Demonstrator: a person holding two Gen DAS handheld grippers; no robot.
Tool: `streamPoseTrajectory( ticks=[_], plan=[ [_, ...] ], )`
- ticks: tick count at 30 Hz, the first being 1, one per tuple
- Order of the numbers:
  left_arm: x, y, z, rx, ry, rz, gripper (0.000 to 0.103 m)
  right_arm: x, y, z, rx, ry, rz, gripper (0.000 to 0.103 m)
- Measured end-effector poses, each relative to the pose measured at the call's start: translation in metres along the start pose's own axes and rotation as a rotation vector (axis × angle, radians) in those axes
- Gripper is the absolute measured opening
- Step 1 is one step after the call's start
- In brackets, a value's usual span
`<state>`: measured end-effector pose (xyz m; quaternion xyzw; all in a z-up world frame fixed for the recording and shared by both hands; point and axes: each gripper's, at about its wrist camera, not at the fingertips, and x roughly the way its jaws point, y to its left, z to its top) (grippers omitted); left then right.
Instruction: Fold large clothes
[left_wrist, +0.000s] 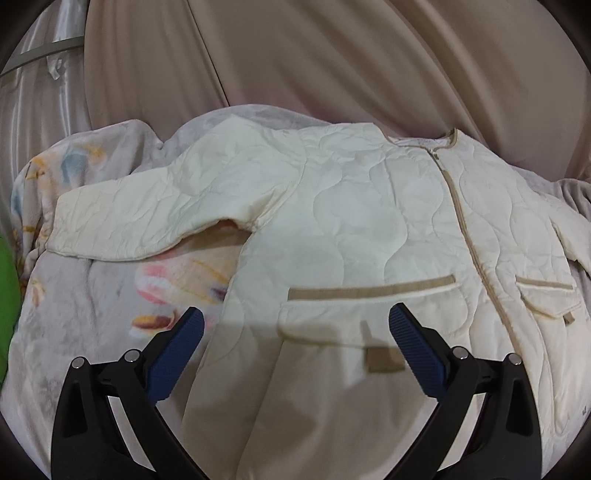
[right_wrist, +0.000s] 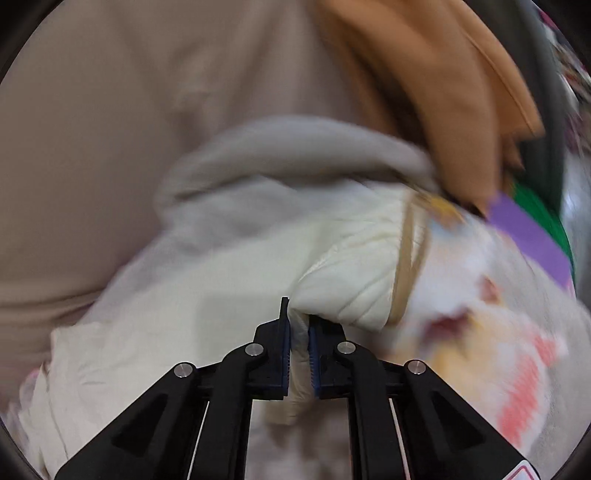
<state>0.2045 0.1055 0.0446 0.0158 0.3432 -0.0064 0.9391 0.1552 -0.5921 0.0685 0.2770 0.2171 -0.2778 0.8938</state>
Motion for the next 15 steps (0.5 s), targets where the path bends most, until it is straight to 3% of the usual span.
streamPoseTrajectory(
  ticks=[4, 7, 9, 13, 15],
  plan=[
    [-0.002, -0.002, 0.020, -0.037, -0.019, -0.041, 0.098, -0.045, 0.141, -0.002, -0.257, -0.086, 0.238, 0.009],
    [-0.006, -0.003, 0.037, -0.071, -0.040, -0.077, 0.098, -0.069, 0.247, -0.029, -0.421, -0.072, 0.450, 0.009],
    [-0.009, -0.004, 0.046, -0.084, -0.055, -0.098, 0.098, -0.074, 0.308, -0.056, -0.498, -0.015, 0.568, 0.009],
    [-0.007, -0.003, 0.063, -0.109, -0.083, -0.136, 0.098, -0.055, 0.402, -0.127, -0.672, 0.115, 0.640, 0.016],
    [0.002, -0.001, 0.072, -0.146, -0.069, -0.172, 0.098, -0.042, 0.430, -0.170, -0.753, 0.181, 0.641, 0.029]
  ],
)
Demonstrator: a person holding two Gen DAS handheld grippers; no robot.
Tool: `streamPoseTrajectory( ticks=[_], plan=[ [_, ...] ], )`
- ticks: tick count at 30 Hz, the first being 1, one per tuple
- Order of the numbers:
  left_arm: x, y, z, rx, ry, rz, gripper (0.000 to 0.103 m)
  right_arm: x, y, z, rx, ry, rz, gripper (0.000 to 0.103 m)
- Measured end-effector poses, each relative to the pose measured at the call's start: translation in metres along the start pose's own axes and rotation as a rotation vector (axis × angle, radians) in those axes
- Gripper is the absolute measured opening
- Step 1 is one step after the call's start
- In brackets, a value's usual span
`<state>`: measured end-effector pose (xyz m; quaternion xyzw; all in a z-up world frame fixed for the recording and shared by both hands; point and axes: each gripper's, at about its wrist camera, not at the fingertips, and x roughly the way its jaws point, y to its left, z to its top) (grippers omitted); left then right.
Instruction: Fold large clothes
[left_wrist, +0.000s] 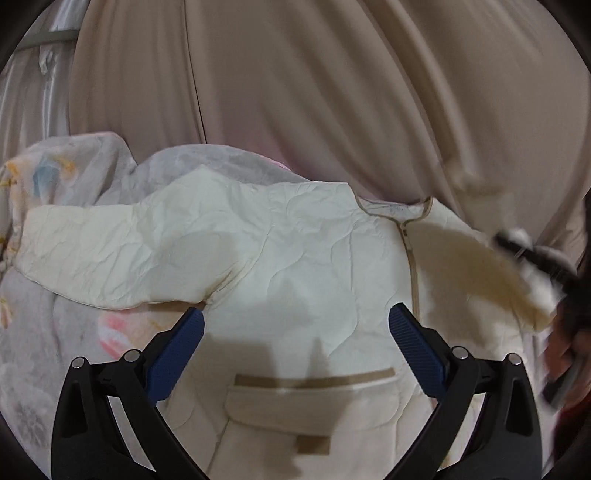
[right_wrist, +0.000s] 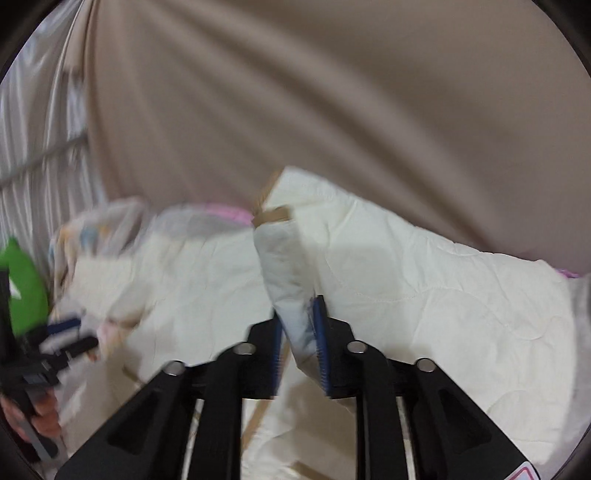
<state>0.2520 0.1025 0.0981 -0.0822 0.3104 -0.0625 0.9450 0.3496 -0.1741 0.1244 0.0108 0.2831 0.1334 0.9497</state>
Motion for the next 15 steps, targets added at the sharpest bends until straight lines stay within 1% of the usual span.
streamPoseTrajectory(
  ticks=[1, 2, 3, 4, 5, 7, 8, 10, 11, 13, 14, 15],
  plan=[
    [0.007, 0.002, 0.004, -0.026, 0.019, -0.026, 0.098, 0.013, 0.010, -0.006, -0.017, 0.025, 0.003, 0.040],
    [0.014, 0.005, 0.007, -0.054, 0.038, -0.047, 0.098, 0.019, 0.019, -0.016, -0.029, 0.038, 0.002, 0.043],
    [0.020, 0.007, 0.009, -0.076, 0.055, -0.070, 0.098, 0.016, 0.026, -0.024, -0.038, 0.036, 0.009, 0.043],
    [0.029, 0.009, 0.010, -0.103, 0.079, -0.094, 0.098, 0.010, 0.026, -0.030, -0.044, 0.028, 0.014, 0.044],
    [0.038, 0.011, 0.011, -0.131, 0.106, -0.117, 0.098, -0.002, 0.022, -0.038, -0.043, 0.011, 0.015, 0.052],
    [0.052, 0.010, 0.012, -0.171, 0.145, -0.159, 0.098, -0.028, 0.008, -0.046, -0.024, -0.032, 0.000, 0.062],
    [0.057, 0.008, 0.013, -0.182, 0.158, -0.180, 0.098, -0.044, -0.009, -0.053, 0.002, -0.057, -0.027, 0.065],
    [0.071, -0.003, 0.013, -0.180, 0.198, -0.227, 0.098, -0.068, -0.040, -0.069, 0.066, -0.082, -0.088, 0.067],
    [0.079, -0.011, 0.012, -0.168, 0.219, -0.251, 0.098, -0.081, -0.063, -0.077, 0.111, -0.088, -0.132, 0.067],
    [0.095, -0.034, 0.008, -0.142, 0.261, -0.272, 0.098, -0.100, -0.104, -0.098, 0.204, -0.084, -0.221, 0.069],
    [0.103, -0.046, 0.005, -0.126, 0.284, -0.292, 0.098, -0.109, -0.128, -0.113, 0.272, -0.075, -0.246, 0.070],
    [0.113, -0.060, 0.002, -0.101, 0.322, -0.314, 0.098, -0.113, -0.141, -0.123, 0.316, -0.067, -0.248, 0.070]
  ],
)
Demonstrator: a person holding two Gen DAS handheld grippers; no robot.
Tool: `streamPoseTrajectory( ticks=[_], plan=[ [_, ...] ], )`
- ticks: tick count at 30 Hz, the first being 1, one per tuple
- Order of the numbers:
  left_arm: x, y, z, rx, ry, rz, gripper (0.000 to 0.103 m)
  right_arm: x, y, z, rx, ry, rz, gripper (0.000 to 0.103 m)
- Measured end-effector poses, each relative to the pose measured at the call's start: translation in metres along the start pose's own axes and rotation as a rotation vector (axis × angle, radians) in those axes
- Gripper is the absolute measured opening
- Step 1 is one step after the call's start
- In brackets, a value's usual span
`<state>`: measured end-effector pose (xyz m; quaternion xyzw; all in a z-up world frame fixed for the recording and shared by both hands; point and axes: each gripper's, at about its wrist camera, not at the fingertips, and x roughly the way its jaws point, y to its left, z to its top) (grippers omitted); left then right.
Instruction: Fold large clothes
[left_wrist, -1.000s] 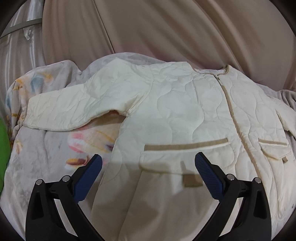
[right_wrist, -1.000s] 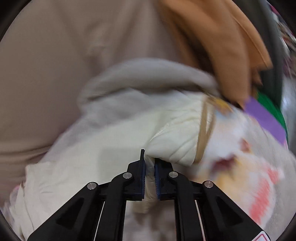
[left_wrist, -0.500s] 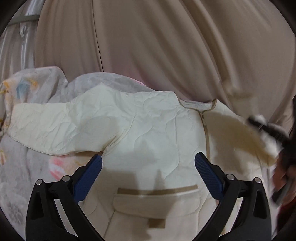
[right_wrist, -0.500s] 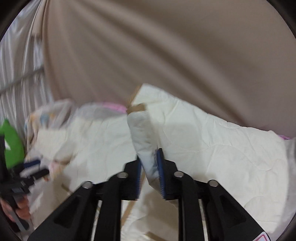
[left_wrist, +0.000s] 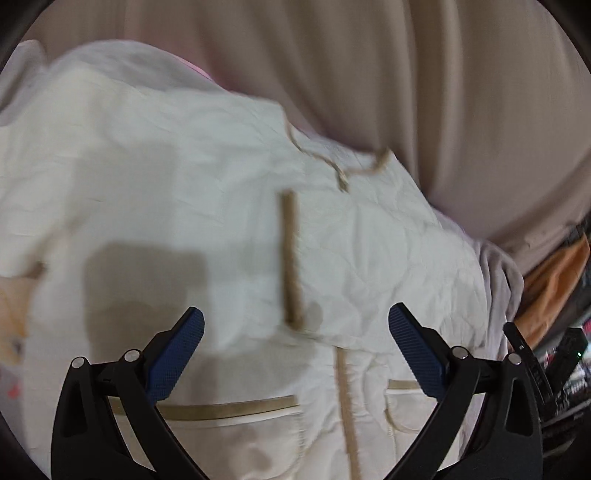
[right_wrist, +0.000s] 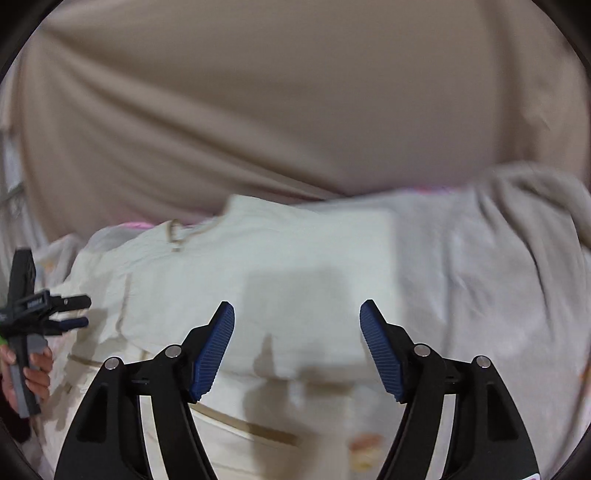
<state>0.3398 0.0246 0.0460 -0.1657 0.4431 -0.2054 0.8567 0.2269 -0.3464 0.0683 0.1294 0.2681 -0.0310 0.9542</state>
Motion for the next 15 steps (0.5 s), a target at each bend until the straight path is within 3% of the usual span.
streamPoseTrajectory(
  ticks=[2, 4, 5, 6, 7, 9, 12, 15],
  plan=[
    [0.024, -0.013, -0.002, 0.030, 0.054, -0.012, 0.092, -0.002, -0.030, -0.014, 0.071, 0.026, -0.023, 0.070],
    [0.047, -0.026, -0.003, 0.071, 0.116, -0.013, 0.053, -0.003, -0.041, -0.029, 0.065, 0.048, -0.046, 0.070],
    [0.051, -0.029, -0.002, 0.082, 0.130, -0.004, 0.043, -0.001, -0.039, -0.032, 0.048, 0.059, -0.054, 0.070],
    [0.054, -0.030, 0.001, 0.087, 0.128, -0.005, 0.020, 0.000, -0.038, -0.036, 0.027, 0.072, -0.058, 0.070],
    [0.051, -0.028, 0.004, 0.085, 0.119, -0.021, 0.014, 0.004, -0.032, -0.041, -0.004, 0.087, -0.059, 0.070],
    [0.031, -0.021, 0.015, 0.087, 0.044, -0.016, 0.007, 0.009, -0.022, -0.046, -0.070, 0.107, -0.066, 0.070],
    [-0.012, -0.004, 0.034, 0.106, -0.118, 0.066, 0.005, 0.018, -0.008, -0.048, -0.164, 0.127, -0.086, 0.068],
    [-0.034, 0.029, 0.049, 0.077, -0.193, 0.151, 0.005, 0.028, 0.002, -0.048, -0.194, 0.137, -0.086, 0.068]
  ],
)
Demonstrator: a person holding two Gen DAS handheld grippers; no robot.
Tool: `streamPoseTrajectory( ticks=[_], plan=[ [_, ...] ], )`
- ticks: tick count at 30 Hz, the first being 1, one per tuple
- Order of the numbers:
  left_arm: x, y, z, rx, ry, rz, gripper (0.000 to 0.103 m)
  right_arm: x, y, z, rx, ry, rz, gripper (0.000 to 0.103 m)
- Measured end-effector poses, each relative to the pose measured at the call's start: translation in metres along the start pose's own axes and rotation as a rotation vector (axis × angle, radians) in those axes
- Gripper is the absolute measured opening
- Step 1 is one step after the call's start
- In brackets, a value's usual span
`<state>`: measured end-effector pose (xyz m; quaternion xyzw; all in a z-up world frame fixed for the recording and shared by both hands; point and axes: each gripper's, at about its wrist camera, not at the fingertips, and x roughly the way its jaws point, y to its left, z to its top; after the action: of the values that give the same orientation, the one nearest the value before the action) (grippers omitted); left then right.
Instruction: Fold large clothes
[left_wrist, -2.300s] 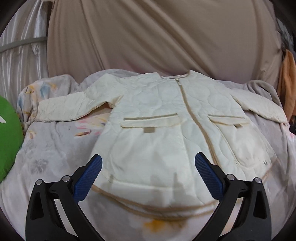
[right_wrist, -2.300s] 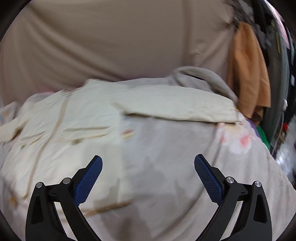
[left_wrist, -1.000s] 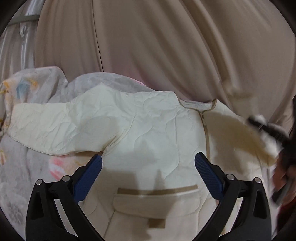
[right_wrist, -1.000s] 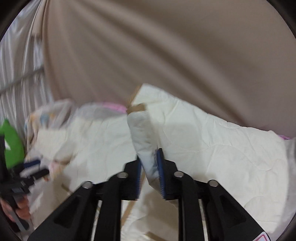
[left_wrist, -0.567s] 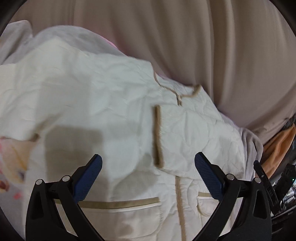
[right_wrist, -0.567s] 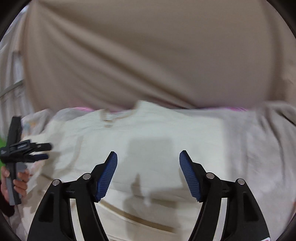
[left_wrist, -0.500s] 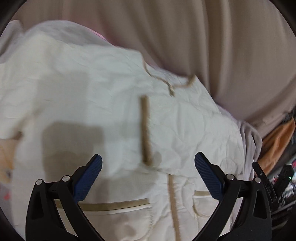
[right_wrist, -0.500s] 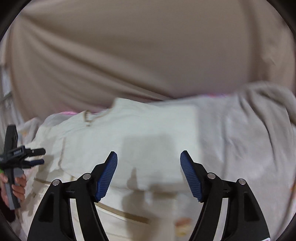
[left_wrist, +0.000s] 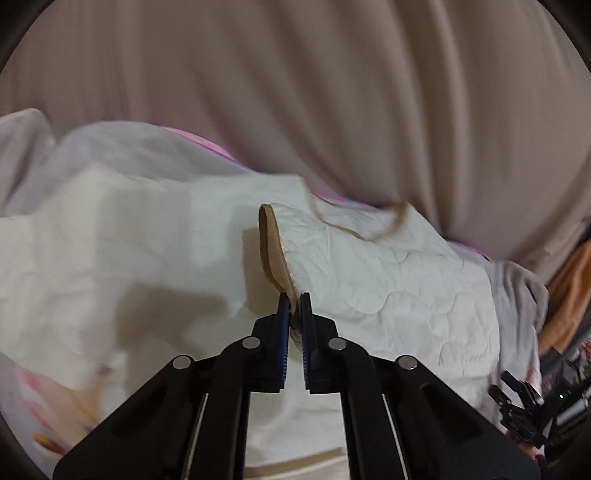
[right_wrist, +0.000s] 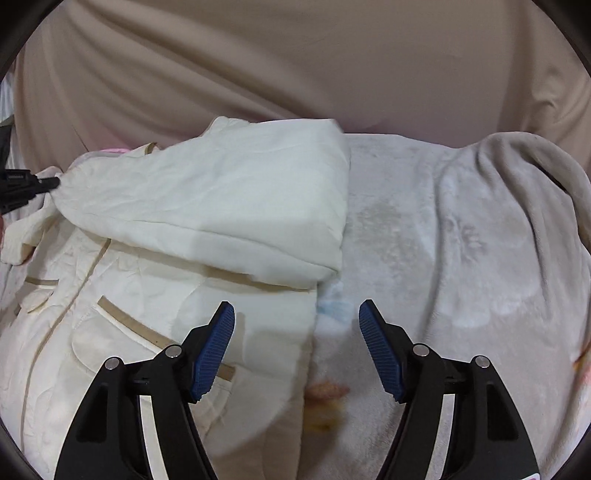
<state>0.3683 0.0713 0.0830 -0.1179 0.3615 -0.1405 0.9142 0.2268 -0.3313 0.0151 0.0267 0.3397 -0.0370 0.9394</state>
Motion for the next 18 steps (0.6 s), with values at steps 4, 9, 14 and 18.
streamPoseTrajectory(
  ticks=[4, 9, 14, 18],
  plan=[
    [0.020, 0.036, -0.008, -0.050, 0.055, 0.036, 0.005, 0.008, 0.007, 0.014, -0.006, -0.017, -0.017, 0.058],
    [0.045, 0.039, -0.025, -0.063, 0.088, 0.044, 0.005, 0.032, 0.019, 0.032, -0.032, 0.039, -0.030, 0.043],
    [0.052, 0.040, -0.038, -0.049, 0.112, 0.008, 0.006, 0.025, -0.003, 0.041, 0.071, 0.008, 0.035, 0.012],
    [0.064, 0.029, -0.057, 0.011, 0.126, 0.025, 0.006, 0.036, -0.019, 0.028, 0.109, 0.057, 0.028, 0.011]
  ],
)
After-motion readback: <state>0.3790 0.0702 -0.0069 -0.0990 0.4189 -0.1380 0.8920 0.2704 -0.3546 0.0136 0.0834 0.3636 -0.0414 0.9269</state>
